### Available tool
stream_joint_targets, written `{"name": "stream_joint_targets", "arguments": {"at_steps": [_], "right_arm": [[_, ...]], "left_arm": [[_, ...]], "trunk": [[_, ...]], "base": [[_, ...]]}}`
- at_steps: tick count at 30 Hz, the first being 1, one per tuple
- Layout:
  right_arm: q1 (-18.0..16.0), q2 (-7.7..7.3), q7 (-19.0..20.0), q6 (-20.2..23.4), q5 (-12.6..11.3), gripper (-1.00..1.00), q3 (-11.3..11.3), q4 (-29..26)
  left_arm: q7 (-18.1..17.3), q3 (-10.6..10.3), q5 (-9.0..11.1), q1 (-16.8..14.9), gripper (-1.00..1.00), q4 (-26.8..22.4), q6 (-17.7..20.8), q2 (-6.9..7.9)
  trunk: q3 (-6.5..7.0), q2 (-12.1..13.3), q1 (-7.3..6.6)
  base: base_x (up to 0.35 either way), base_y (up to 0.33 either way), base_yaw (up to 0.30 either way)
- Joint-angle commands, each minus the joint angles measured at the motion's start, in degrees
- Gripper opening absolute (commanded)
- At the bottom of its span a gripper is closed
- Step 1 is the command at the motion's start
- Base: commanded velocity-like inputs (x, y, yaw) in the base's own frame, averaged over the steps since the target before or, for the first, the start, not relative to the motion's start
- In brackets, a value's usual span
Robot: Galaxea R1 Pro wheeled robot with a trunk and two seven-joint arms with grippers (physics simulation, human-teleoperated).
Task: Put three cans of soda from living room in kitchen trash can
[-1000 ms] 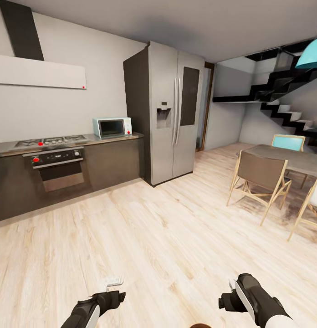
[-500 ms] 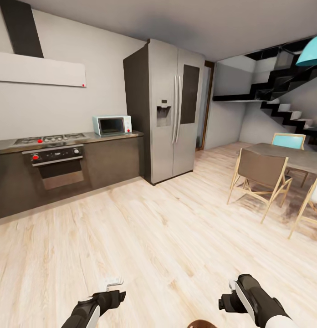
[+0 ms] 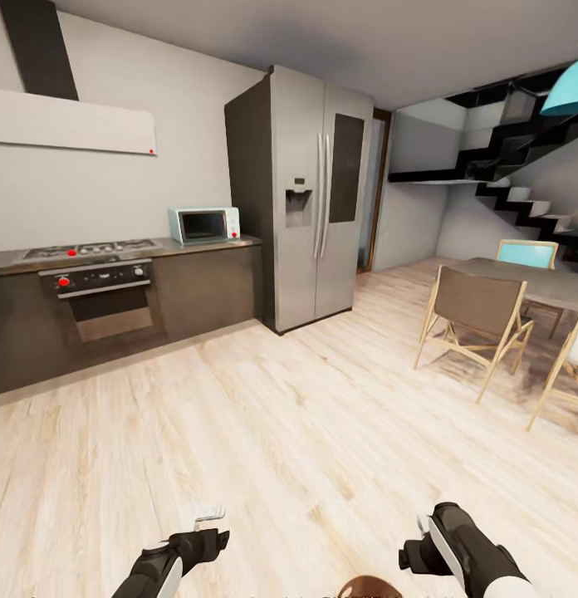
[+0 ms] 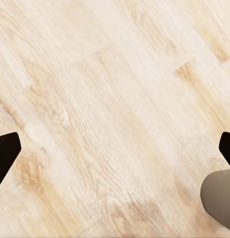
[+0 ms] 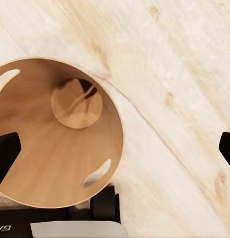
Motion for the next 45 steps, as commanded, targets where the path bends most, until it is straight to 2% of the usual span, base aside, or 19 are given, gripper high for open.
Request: {"name": "stream_joint_targets", "arguments": {"at_steps": [1,45], "right_arm": [[0.00,0.01,0.00,0.00,0.00,1.00,0.00,0.03],[0.00,-0.05,0.00,-0.01,0.01,1.00,0.00,0.13]], "left_arm": [[0.00,0.00,0.00,0.00,1.00,-0.01,0.00,0.00],[-0.08,-0.02,0.00,0.00,1.00,-0.03,-0.01,0.01]], "trunk": [[-0.18,-0.42,0.23],[-8.08,-18.06,9.89]], "base": [[0.000,0.000,0.000],[0.000,0.000,0.000]]}}
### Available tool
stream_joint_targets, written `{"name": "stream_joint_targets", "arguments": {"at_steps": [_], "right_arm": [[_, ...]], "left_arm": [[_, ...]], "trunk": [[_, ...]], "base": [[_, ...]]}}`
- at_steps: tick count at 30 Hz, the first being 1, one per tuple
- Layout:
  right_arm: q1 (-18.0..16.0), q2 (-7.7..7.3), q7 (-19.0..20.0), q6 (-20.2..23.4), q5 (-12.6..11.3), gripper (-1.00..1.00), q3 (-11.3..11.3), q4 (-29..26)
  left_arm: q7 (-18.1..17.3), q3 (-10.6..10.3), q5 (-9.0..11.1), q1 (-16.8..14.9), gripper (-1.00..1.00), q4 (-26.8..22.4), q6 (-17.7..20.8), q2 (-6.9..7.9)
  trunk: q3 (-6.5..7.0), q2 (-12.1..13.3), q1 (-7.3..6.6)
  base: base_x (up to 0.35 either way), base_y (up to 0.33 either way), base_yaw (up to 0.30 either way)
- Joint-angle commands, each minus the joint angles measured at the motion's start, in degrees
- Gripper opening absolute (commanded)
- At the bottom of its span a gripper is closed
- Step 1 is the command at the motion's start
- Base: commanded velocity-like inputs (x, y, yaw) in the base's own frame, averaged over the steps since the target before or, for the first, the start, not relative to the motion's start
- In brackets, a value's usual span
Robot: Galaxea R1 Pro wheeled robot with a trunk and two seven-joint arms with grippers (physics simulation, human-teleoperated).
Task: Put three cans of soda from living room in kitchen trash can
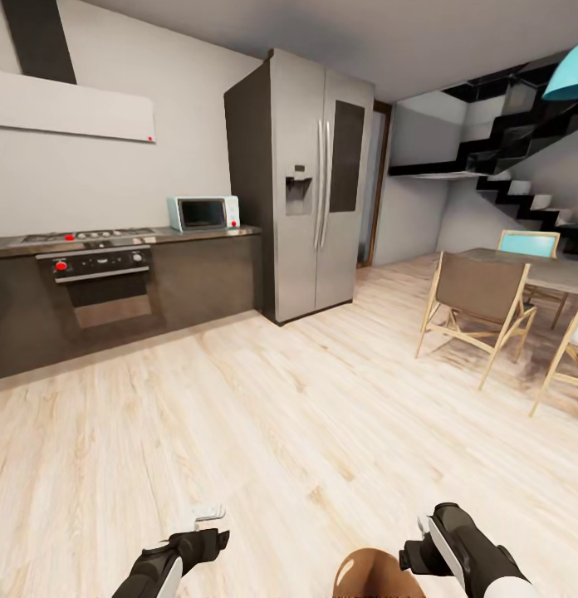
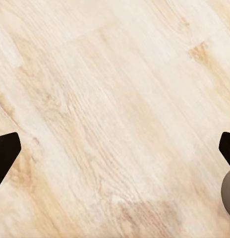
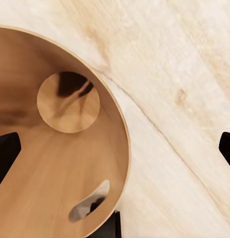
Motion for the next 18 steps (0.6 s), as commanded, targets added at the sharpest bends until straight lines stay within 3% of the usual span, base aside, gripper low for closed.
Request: {"name": "stream_joint_targets", "arguments": {"at_steps": [1,18], "right_arm": [[0.00,0.00,0.00,0.00,0.00,1.00,0.00,0.00],[0.00,-0.07,0.00,0.01,-0.09,1.00,0.00,0.00]], "left_arm": [[0.00,-0.02,0.00,0.00,1.00,0.00,0.00,0.00],[0.00,-0.07,-0.03,0.00,1.00,0.06,-1.13,0.00]], "trunk": [[-0.18,-0.42,0.23],[-3.24,-7.23,3.96]], "base": [[0.000,0.000,0.000],[0.000,0.000,0.000]]}}
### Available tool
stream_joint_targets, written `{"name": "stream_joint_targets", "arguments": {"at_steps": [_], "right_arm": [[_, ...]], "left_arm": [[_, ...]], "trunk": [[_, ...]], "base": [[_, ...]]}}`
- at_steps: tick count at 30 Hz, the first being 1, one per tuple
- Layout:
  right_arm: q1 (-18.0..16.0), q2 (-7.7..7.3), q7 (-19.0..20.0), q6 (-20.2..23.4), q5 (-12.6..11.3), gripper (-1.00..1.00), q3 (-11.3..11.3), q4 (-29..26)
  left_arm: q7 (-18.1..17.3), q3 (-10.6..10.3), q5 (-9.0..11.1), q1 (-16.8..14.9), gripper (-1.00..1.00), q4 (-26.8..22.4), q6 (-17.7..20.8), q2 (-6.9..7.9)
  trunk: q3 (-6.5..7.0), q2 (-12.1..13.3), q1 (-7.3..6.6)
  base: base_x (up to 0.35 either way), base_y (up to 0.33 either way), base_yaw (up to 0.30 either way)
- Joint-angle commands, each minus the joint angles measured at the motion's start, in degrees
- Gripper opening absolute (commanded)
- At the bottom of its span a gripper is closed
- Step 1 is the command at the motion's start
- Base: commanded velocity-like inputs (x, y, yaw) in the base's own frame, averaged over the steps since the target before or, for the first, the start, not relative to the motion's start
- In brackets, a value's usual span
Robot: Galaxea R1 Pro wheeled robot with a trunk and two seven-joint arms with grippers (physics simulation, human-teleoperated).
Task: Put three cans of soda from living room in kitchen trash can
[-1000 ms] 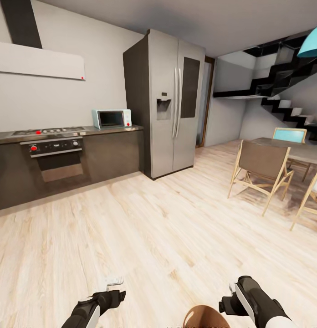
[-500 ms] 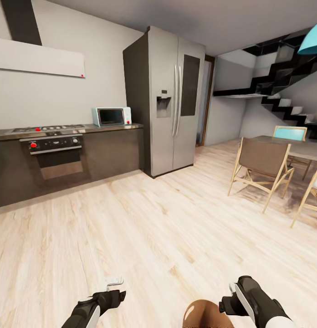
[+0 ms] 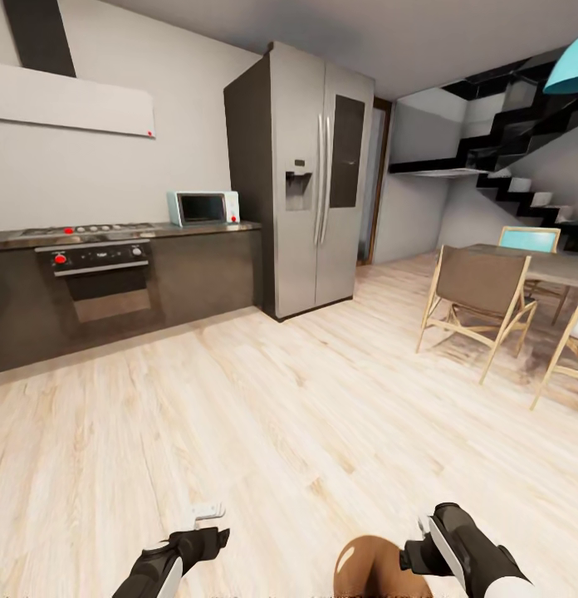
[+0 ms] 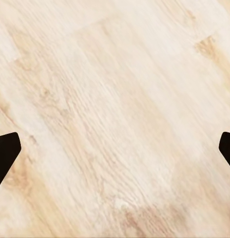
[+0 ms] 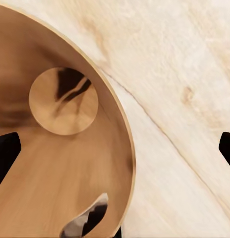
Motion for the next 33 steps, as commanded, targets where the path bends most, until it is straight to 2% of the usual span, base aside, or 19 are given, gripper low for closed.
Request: {"name": "stream_joint_targets", "arguments": {"at_steps": [1,3,7,16,26,33], "right_arm": [[0.00,0.00,0.00,0.00,0.00,1.00,0.00,0.00],[0.00,0.00,0.00,0.00,0.29,1.00,-0.02,0.00],[-0.02,0.01,0.00,0.00,2.49,1.00,-0.12,0.00],[0.00,0.00,0.00,0.00,3.30,1.00,-0.17,0.00],[-0.01,0.08,0.00,0.00,3.41,1.00,-0.18,0.00],[-0.01,0.09,0.00,0.00,3.42,1.00,-0.18,0.00]], "left_arm": [[-0.01,0.00,-0.02,0.00,1.00,-0.01,-0.04,0.00],[-0.01,0.00,0.01,0.00,1.00,0.00,-0.07,0.00],[-0.01,0.00,0.03,0.00,1.00,-0.04,-0.10,0.00],[-0.01,0.00,0.04,0.00,1.00,-0.04,-0.11,0.00],[-0.01,0.00,-0.02,0.00,1.00,-0.06,-0.19,0.00],[-0.01,-0.01,-0.05,0.00,1.00,-0.06,-0.19,0.00]], "trunk": [[-0.18,-0.42,0.23],[-0.54,-1.22,0.67],[-1.26,-2.82,1.54],[-2.88,-6.43,3.52],[-5.09,-6.57,3.78],[-5.09,-6.57,3.78]], "base": [[0.000,0.000,0.000],[0.000,0.000,0.000],[0.000,0.000,0.000],[0.000,0.000,0.000],[0.000,0.000,0.000],[0.000,0.000,0.000]]}}
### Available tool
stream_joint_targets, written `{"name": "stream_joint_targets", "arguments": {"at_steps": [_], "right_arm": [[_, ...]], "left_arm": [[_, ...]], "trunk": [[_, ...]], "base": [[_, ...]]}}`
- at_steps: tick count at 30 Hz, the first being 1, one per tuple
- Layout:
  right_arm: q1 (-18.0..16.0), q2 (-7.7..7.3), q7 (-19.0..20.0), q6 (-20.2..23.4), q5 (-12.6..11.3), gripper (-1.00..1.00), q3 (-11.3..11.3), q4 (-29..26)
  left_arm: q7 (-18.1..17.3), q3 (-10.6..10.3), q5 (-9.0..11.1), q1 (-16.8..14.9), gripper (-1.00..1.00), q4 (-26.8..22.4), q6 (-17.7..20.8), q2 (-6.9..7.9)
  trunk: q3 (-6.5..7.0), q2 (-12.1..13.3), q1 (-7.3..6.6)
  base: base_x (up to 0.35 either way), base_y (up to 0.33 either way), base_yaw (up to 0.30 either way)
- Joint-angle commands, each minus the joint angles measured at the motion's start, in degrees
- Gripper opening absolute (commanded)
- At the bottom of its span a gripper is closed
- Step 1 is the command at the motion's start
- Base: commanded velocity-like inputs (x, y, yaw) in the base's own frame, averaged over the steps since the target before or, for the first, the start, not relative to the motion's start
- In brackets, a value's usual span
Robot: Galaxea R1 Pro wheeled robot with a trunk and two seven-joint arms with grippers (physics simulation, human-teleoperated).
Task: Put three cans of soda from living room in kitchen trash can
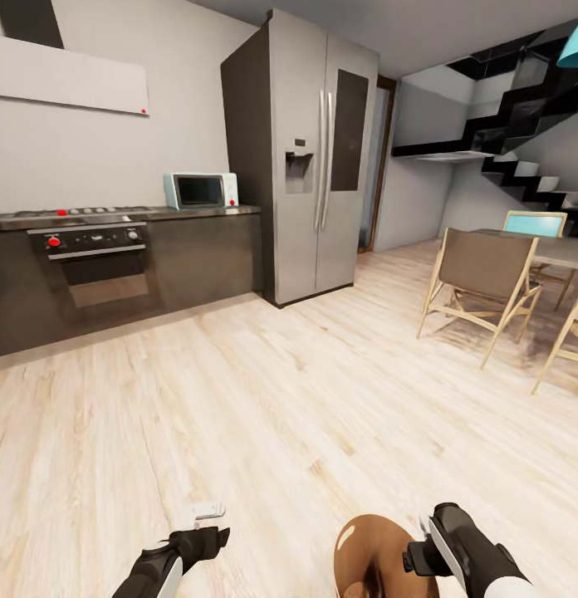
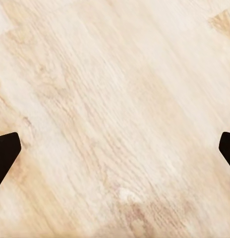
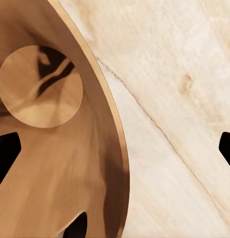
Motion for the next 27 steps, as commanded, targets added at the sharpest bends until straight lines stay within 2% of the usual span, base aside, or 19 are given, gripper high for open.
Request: {"name": "stream_joint_targets", "arguments": {"at_steps": [1,4,9,16,19,27], "right_arm": [[0.00,0.00,0.00,0.00,0.00,1.00,0.00,0.00],[-0.01,0.00,0.00,0.00,0.00,1.00,0.00,0.00],[0.01,0.00,0.00,0.00,0.00,1.00,0.00,0.00],[0.01,0.00,0.00,0.00,0.00,1.00,0.00,0.00],[0.01,0.00,0.00,0.00,0.00,1.00,0.00,0.00],[0.01,0.00,0.00,0.00,0.00,1.00,0.00,0.00]], "left_arm": [[0.02,0.00,0.00,0.00,1.00,0.00,0.00,0.00],[0.02,0.01,0.00,0.00,1.00,0.00,0.00,0.00],[0.00,-0.05,0.00,0.00,1.00,0.00,0.00,0.00],[0.00,-0.07,0.00,0.00,1.00,0.00,0.00,0.00],[0.00,-0.08,-0.02,0.00,1.00,0.00,0.00,0.00],[0.00,-0.08,-0.07,0.00,1.00,0.00,0.00,0.00]], "trunk": [[0.00,0.00,0.00],[0.00,0.00,0.00],[-1.11,-0.07,0.13],[-1.11,-0.07,0.13],[-1.77,-0.11,0.21],[-1.77,-0.11,0.21]], "base": [[0.000,0.000,0.000],[0.000,0.000,0.000],[0.000,0.000,0.000],[0.000,0.000,0.000],[0.000,0.000,0.000],[0.000,0.000,0.000]]}}
